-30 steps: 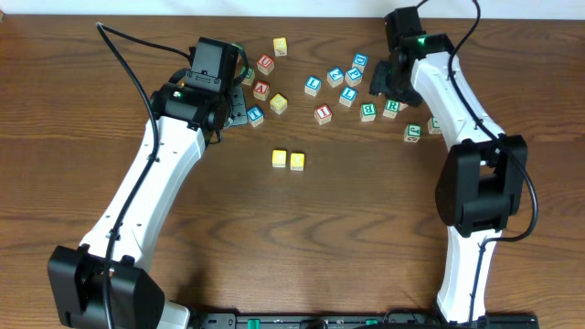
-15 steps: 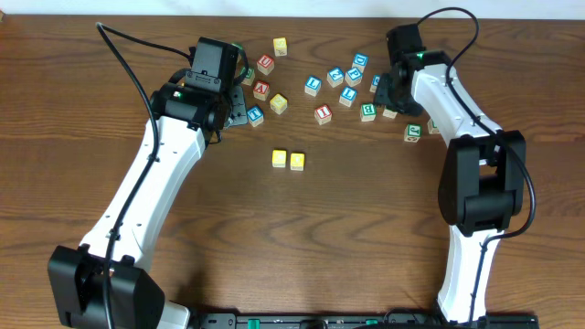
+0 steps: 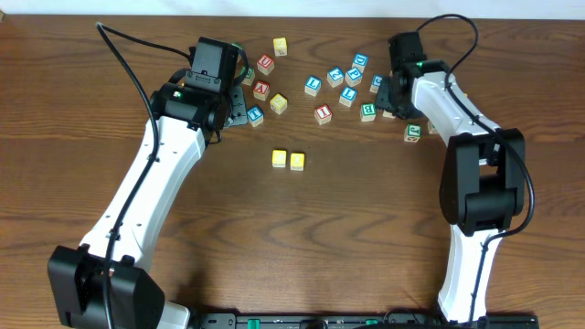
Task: Spell out CORL
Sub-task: 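Close the right gripper on the green R block and lift it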
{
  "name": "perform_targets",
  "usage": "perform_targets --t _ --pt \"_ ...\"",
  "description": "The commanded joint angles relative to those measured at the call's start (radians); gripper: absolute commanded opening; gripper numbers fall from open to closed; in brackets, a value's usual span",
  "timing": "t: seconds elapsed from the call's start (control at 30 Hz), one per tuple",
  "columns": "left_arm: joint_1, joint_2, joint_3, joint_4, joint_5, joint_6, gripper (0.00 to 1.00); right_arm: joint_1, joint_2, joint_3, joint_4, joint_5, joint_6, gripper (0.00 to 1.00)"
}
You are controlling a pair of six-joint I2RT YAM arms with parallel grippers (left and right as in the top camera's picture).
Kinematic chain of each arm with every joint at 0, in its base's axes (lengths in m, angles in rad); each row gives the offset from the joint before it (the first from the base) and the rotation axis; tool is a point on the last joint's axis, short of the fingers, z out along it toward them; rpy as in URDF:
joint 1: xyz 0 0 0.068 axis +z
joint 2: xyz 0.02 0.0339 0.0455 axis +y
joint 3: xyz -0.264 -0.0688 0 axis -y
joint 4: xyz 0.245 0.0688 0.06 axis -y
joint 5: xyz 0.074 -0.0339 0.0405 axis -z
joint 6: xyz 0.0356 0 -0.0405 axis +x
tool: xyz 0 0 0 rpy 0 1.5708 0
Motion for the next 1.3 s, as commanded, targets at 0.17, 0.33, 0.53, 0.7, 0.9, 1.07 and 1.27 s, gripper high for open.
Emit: perform_targets --t 0.17,0.33,0.53,0.7,0.9,1.07,1.27 --pt "0.003 0.011 0.016 0.0 -0.013 0.005 0.44 -0.006 -0.003 -0.008 0.019 0.006 -0.081 0.32" --pt "0.003 0.011 0.016 0.0 -0.013 0.005 0.44 -0.006 -0.022 -0.004 0.012 0.006 -0.098 0.28" --pt "0.003 0.011 0.016 0.0 -0.013 0.005 0.44 -0.006 -0.069 -0.004 0.004 -0.015 -0.098 0.28" --pt "0.003 0.011 0.016 0.0 -0.013 0.005 0.44 -0.003 -0.107 -0.004 -0.029 -0.036 -0.098 0.24" --pt "0.003 0.011 0.016 0.0 -0.013 0.005 0.44 0.005 -0.204 -0.004 -0.084 -0.087 -0.098 0.23" --pt "0.003 0.011 0.016 0.0 -0.013 0.005 0.44 0.042 -0.296 -0.004 -0.143 -0.187 -0.098 0.21" --pt "0.003 0.011 0.016 0.001 -0.013 0.005 0.44 0.127 -0.304 -0.008 -0.246 -0.201 -0.097 0.2"
